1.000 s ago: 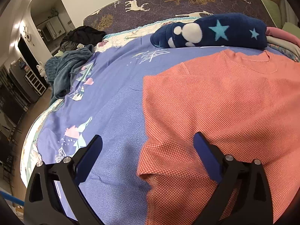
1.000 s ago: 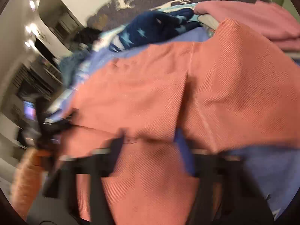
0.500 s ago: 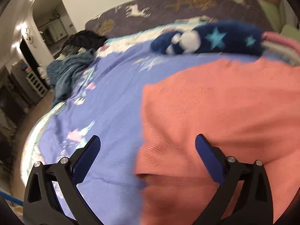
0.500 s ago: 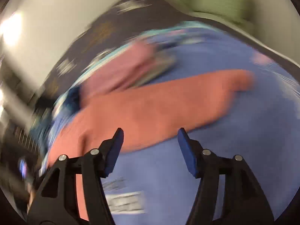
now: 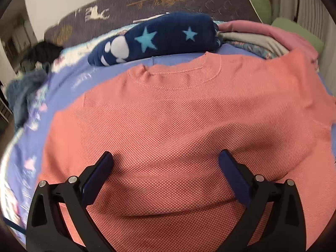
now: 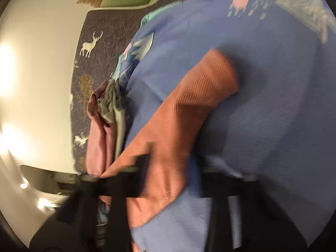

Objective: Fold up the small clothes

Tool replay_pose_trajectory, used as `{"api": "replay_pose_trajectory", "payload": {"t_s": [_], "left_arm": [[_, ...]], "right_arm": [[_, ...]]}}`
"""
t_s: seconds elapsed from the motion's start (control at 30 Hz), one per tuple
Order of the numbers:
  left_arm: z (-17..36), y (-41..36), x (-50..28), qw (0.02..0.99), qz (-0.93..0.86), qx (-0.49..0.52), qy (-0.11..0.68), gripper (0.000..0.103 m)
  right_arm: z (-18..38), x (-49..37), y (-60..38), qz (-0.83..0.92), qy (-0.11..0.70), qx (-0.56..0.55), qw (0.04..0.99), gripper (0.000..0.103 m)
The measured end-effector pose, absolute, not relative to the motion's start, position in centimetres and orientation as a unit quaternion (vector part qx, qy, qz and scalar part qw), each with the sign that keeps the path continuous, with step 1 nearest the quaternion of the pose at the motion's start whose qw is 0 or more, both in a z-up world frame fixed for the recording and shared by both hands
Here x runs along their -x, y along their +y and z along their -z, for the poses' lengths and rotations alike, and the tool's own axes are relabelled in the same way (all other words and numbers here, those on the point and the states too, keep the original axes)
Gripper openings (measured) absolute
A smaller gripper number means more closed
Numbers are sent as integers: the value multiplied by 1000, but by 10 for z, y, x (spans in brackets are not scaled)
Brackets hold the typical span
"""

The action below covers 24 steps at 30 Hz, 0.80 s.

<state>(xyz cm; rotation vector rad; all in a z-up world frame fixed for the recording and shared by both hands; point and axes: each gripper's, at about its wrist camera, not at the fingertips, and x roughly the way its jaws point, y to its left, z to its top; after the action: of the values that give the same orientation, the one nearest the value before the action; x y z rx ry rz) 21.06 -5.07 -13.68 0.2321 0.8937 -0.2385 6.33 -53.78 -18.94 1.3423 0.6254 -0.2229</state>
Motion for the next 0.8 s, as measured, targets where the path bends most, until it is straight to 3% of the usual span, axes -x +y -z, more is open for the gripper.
{"api": "replay_pose_trajectory", "payload": {"t_s": [0.13, 0.37, 0.43, 0.47, 0.5, 0.6, 0.8], "left_arm": [[140, -48, -211, 887, 121, -95, 435, 102], [137, -43, -210, 890, 133, -71, 429, 101], [133, -36, -209, 892, 147, -45, 424, 101], [131, -30, -209, 893, 157, -26, 422, 101], [129, -26, -209, 892, 166, -9, 420, 101], [125, -16, -207, 887, 201, 35, 415, 101], [121, -14, -206, 870, 248, 90, 417, 101]], "right_arm": [[156, -63, -524, 83, 241, -585, 770, 5], [34, -120, -336, -106, 258, -302, 911, 6], [34, -133, -263, -165, 292, -189, 923, 17], [42, -137, -239, -174, 311, -143, 923, 44], [53, -139, -220, -172, 331, -100, 923, 62], [91, -135, -191, -164, 381, -25, 910, 60], [108, -128, -231, -148, 406, -70, 899, 60]]}}
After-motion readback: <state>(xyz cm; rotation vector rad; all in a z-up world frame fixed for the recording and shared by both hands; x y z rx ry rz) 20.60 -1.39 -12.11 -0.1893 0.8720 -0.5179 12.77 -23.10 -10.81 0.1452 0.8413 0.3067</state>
